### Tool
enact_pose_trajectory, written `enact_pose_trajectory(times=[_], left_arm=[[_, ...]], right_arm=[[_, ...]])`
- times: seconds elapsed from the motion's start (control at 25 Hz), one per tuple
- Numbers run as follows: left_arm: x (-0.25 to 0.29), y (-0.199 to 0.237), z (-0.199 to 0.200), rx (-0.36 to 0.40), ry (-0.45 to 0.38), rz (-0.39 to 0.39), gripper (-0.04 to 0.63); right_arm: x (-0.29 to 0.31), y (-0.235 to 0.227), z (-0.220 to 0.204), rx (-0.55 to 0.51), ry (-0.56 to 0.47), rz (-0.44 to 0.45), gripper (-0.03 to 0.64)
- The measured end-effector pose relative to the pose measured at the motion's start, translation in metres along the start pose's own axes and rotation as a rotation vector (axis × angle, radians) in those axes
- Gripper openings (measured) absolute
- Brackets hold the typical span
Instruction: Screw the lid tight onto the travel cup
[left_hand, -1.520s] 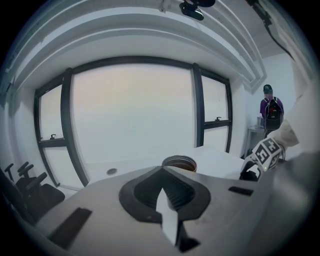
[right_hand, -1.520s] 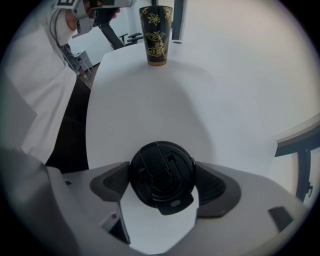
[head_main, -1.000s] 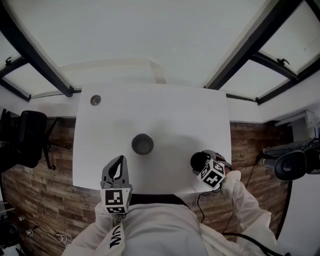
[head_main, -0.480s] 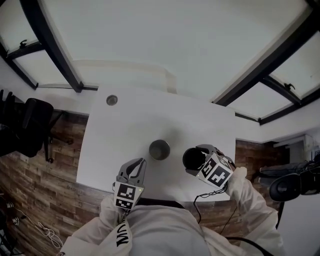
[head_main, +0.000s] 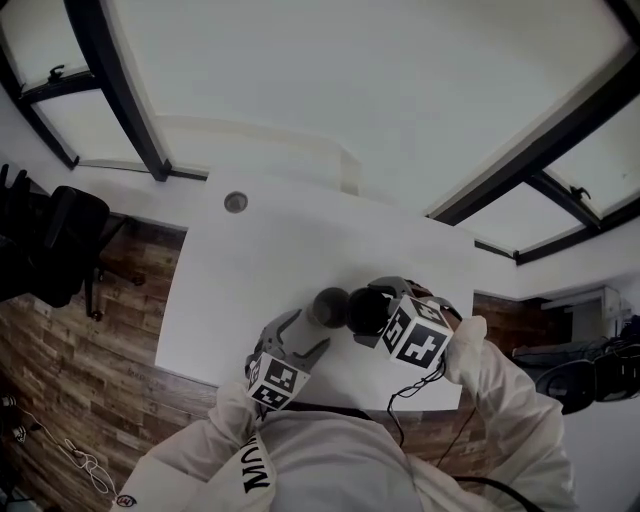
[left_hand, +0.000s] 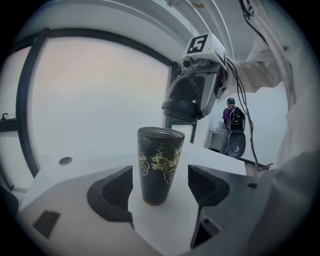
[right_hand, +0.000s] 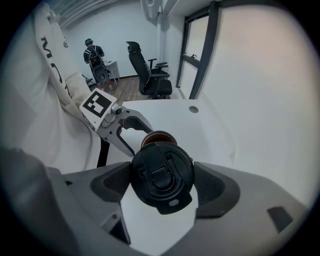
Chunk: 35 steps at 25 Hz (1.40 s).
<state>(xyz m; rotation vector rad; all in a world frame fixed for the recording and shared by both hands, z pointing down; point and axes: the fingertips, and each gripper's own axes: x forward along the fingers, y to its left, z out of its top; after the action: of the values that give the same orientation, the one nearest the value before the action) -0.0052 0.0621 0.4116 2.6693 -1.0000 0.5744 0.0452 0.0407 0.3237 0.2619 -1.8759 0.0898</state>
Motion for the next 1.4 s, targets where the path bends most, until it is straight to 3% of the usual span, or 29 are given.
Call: enact_pose_trajectory(times=[0.16,0.4,1.4], left_arm=[[0.018,-0.001,0.001,0.029,-0.002,-0.007,0.336],[0.026,0.004,0.0,0.008,-0.023,-0.011,0.34],[0.041,0.007,-0.008,0.05,-0.039,-0.007,0.353]], right_arm=[[0.008,0.003,0.017,-0.072,0.035,0.029,0.417],[0.028,0.006,0.035,-0.165,0.104,0.066,0.417],[0.057,0.016,0.041,-0.265,0.175,0.134,0.416]])
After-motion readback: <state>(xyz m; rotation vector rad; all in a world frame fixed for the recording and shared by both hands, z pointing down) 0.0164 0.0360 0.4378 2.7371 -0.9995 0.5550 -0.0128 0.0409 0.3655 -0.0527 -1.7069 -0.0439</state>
